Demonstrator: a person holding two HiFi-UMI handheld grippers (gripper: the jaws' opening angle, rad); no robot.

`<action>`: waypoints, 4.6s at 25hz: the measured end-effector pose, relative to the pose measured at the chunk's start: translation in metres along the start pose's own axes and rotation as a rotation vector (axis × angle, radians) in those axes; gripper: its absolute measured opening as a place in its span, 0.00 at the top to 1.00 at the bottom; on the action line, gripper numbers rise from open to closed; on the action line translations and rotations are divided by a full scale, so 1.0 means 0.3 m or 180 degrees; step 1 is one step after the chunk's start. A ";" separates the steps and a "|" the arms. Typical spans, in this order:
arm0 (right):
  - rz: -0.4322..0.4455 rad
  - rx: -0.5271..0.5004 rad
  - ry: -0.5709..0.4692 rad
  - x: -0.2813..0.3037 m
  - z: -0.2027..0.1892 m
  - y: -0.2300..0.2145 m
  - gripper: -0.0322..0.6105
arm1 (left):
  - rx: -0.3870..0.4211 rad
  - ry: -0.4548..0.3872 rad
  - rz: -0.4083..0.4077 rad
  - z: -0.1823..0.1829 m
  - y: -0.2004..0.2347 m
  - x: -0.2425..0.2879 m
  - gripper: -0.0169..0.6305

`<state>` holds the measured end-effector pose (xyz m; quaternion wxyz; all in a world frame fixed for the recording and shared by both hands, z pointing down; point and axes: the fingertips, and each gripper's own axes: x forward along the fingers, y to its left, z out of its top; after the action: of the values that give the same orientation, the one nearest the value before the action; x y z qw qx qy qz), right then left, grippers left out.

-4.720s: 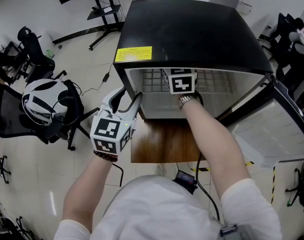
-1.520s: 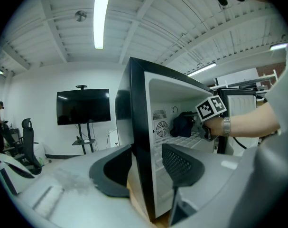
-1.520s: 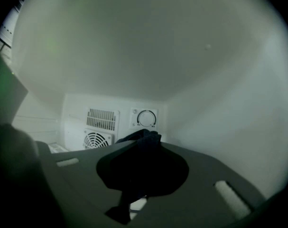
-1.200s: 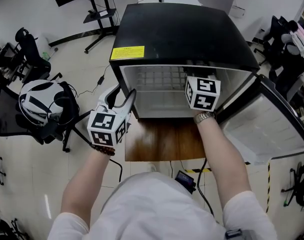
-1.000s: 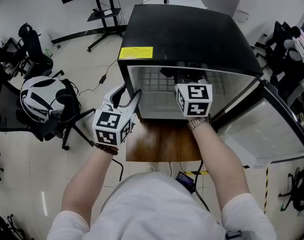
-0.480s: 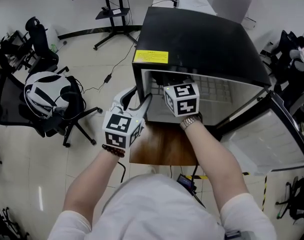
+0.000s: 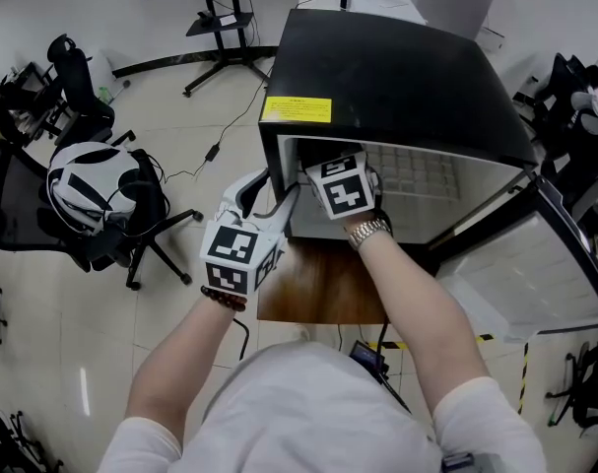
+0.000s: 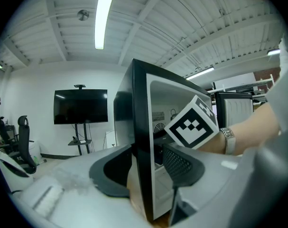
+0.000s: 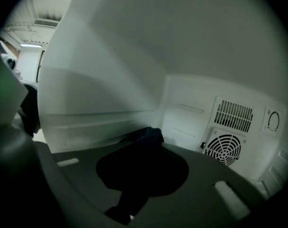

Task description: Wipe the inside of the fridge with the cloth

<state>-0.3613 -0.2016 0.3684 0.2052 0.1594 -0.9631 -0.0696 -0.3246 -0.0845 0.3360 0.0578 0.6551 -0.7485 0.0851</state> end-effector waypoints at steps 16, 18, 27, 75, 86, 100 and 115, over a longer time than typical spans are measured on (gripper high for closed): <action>-0.0444 0.0037 0.0148 -0.080 -0.075 -0.172 0.89 | -0.0005 -0.0014 0.0014 0.004 0.000 0.000 0.67; -0.0515 0.0066 0.0172 -0.098 -0.094 -0.207 0.89 | -0.0005 -0.0016 0.0019 0.004 0.000 0.000 0.67; -0.0743 0.0130 0.0241 -0.172 -0.152 -0.322 0.89 | -0.0022 -0.0013 0.0029 0.004 0.001 0.000 0.67; -0.1403 0.0503 -0.0139 -0.469 -0.173 -0.575 0.89 | -0.0095 -0.0034 0.0010 0.003 0.001 -0.001 0.67; -0.0581 0.0295 -0.0467 -0.411 0.006 -0.243 0.89 | -0.0153 -0.0088 -0.0037 0.005 -0.002 0.000 0.67; 0.0066 0.0232 -0.0386 -0.278 0.022 0.070 0.89 | -0.0158 -0.0093 -0.0056 0.005 -0.006 -0.006 0.67; 0.0051 -0.0132 0.0174 -0.210 -0.108 0.131 0.70 | -0.0151 -0.0107 -0.0069 0.008 -0.006 -0.008 0.67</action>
<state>-0.3041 -0.1458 0.3823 0.2353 0.1493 -0.9568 -0.0835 -0.3223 -0.0828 0.3333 0.0616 0.6630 -0.7440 0.0558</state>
